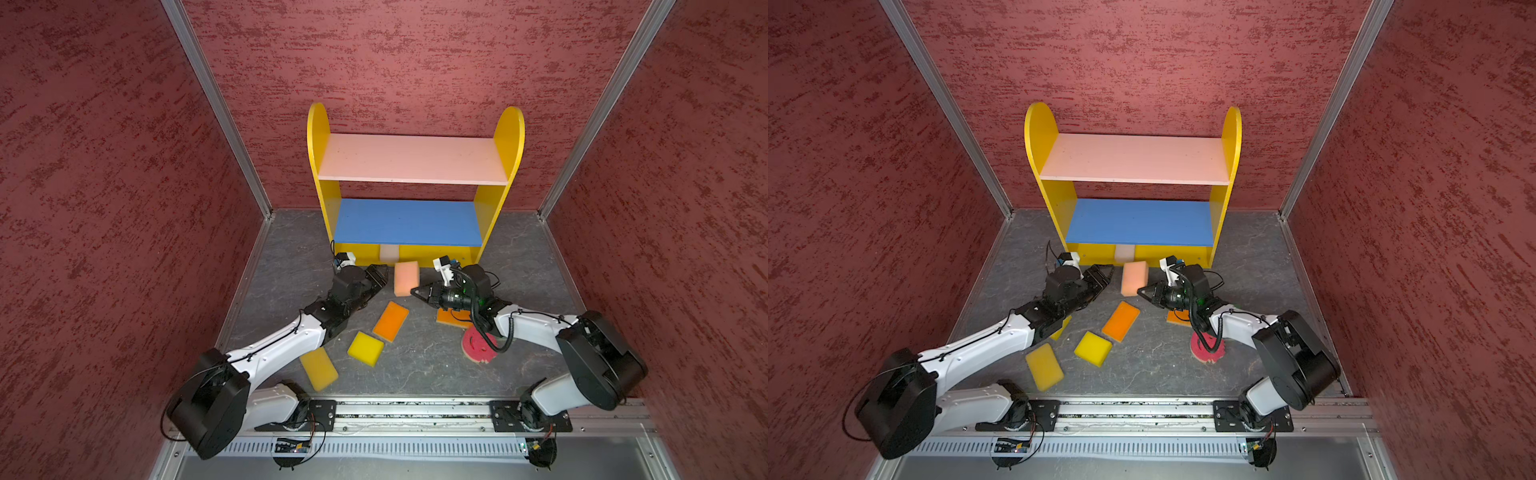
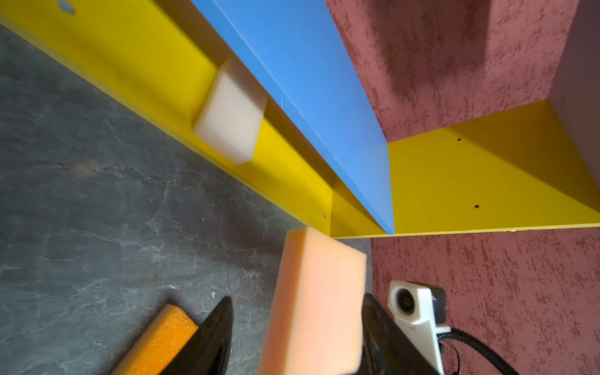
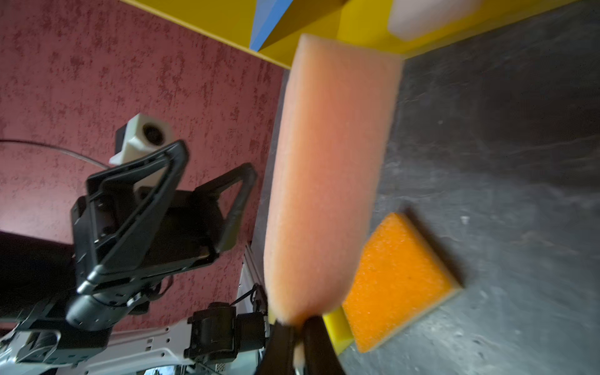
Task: Place and organize the cleaning sponges onto the shelf
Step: 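Open and withdraw the left gripper while the right holds the pink sponge, then carry the pink sponge under the blue shelf with the right gripper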
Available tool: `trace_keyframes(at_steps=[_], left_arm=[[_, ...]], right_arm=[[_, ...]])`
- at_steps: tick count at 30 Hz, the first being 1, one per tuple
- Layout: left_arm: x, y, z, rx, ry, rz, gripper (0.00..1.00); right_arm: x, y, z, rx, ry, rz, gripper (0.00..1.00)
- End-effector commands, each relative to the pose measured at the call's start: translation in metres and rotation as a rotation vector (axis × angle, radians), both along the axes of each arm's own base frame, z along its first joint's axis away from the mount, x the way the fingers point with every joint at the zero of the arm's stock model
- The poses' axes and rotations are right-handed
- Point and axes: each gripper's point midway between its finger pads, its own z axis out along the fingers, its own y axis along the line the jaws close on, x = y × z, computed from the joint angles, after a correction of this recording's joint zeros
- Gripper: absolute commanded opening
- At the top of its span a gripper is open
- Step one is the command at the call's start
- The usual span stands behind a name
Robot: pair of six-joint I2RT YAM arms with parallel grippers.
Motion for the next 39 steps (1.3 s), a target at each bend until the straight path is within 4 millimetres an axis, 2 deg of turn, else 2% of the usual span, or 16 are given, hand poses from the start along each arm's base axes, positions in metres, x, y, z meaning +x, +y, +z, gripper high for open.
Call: trace_keyframes(at_steps=[1,8,13,25,30,35,37,39], left_arm=[[-0.006,0.028,-0.001,0.073,-0.002,0.069,0.66],[-0.020,0.057,-0.002,0.108,-0.002,0.130,0.71],[-0.025,0.063,-0.006,0.117,0.009,0.142,0.73],[-0.018,0.052,-0.013,0.111,0.041,0.105,0.76],[-0.016,0.046,-0.015,0.110,0.052,0.083,0.76],[-0.015,0.044,-0.020,0.096,0.060,0.079,0.77],[-0.015,0.042,-0.021,0.095,0.063,0.073,0.77],[-0.015,0.041,-0.022,0.095,0.068,0.068,0.77]], right_arm=[[0.018,-0.014,-0.008,-0.084,-0.019,-0.029,0.08],[0.055,-0.014,-0.028,-0.186,-0.050,-0.062,0.09],[0.074,-0.015,-0.036,-0.186,-0.062,-0.128,0.09],[0.114,-0.042,-0.058,-0.241,-0.124,-0.396,0.11],[0.126,-0.037,-0.073,-0.219,-0.117,-0.426,0.14],[0.133,-0.029,-0.076,-0.214,-0.127,-0.418,0.15],[0.134,-0.029,-0.078,-0.213,-0.121,-0.421,0.18],[0.135,-0.030,-0.080,-0.218,-0.117,-0.432,0.30]])
